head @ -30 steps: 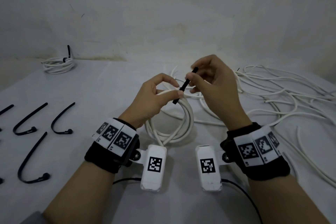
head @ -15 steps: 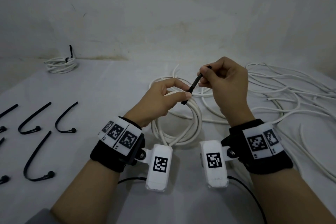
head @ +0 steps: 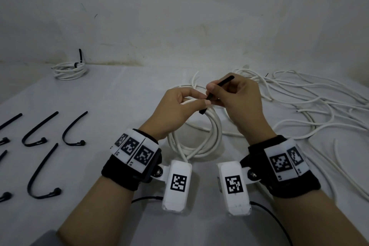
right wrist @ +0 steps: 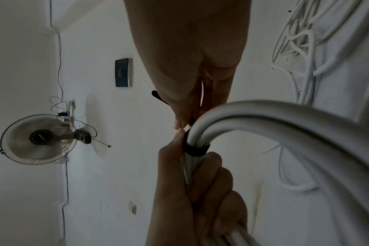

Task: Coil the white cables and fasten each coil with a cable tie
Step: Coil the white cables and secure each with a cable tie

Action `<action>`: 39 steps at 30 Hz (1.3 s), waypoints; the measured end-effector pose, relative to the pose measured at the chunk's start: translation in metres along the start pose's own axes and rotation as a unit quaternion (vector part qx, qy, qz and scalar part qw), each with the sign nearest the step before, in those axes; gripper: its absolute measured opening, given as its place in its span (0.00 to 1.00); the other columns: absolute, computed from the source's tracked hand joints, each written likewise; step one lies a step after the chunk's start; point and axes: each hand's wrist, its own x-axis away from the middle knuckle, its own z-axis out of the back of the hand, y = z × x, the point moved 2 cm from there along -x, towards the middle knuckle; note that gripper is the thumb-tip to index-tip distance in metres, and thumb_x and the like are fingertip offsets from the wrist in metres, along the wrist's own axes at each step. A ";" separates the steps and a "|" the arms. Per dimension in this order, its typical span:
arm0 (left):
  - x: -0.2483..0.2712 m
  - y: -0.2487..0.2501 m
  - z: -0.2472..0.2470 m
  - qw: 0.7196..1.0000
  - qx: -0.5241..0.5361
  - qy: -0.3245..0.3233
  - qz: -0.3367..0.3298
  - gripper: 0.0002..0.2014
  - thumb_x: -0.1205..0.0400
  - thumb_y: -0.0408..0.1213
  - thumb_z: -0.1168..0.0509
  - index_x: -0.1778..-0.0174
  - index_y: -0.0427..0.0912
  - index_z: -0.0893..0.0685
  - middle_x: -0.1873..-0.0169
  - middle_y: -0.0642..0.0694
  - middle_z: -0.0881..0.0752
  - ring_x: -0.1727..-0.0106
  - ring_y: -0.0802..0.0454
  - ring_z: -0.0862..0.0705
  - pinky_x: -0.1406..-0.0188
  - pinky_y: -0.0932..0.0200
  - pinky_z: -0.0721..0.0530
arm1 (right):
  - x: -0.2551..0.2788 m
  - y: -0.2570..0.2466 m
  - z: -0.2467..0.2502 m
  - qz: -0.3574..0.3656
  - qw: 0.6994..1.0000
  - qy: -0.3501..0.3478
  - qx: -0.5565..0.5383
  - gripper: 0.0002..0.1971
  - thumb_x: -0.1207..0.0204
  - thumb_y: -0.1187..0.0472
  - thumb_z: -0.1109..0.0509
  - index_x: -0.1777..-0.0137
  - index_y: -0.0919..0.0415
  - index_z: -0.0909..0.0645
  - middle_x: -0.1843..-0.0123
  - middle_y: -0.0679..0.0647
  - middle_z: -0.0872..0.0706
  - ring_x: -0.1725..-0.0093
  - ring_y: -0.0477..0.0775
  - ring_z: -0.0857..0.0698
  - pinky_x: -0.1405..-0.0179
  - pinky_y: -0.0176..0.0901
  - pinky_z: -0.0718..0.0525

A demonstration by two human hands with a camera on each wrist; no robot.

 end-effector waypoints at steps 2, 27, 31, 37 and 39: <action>-0.001 0.001 0.000 1.000 0.013 0.008 -0.005 0.01 0.21 0.27 0.33 0.58 0.36 0.17 0.86 0.58 0.21 0.86 0.66 0.27 0.83 0.79 0.34 | 0.000 0.001 -0.001 -0.004 1.000 -0.013 -0.003 0.05 0.25 0.68 0.27 0.62 0.61 0.16 0.65 0.60 0.12 0.63 0.56 0.11 0.60 0.49 0.10; -0.011 -0.019 0.004 0.992 0.113 0.027 0.039 0.05 0.13 0.36 0.45 0.46 0.44 0.24 0.70 0.49 0.21 0.70 0.58 0.16 0.62 0.58 0.14 | -0.009 0.013 -0.004 -0.057 0.992 -0.012 -0.116 0.10 0.15 0.58 0.41 0.55 0.59 0.22 0.68 0.52 0.27 0.74 0.45 0.29 0.69 0.40 0.26; -0.027 -0.024 0.020 0.984 0.081 0.153 0.040 0.10 0.12 0.31 0.49 0.53 0.48 0.25 0.71 0.46 0.26 0.78 0.60 0.21 0.57 0.48 0.18 | -0.027 0.013 -0.024 -0.102 0.988 -0.012 -0.113 0.17 0.13 0.55 0.46 0.55 0.58 0.18 0.64 0.53 0.16 0.64 0.47 0.16 0.62 0.40 0.17; -0.057 -0.016 0.074 0.957 0.098 0.263 0.071 0.08 0.13 0.30 0.51 0.45 0.40 0.28 0.70 0.46 0.28 0.81 0.58 0.24 0.69 0.57 0.19 | -0.050 0.055 -0.041 -0.093 0.994 -0.020 0.058 0.12 0.15 0.57 0.43 0.51 0.58 0.18 0.56 0.51 0.14 0.55 0.50 0.14 0.52 0.44 0.21; -0.068 -0.015 0.098 0.954 0.091 0.272 0.088 0.08 0.13 0.29 0.51 0.42 0.39 0.28 0.69 0.46 0.28 0.76 0.55 0.24 0.68 0.56 0.20 | -0.055 0.072 -0.040 -0.057 0.983 -0.044 0.170 0.08 0.18 0.59 0.37 0.50 0.58 0.17 0.54 0.52 0.15 0.51 0.52 0.16 0.52 0.38 0.26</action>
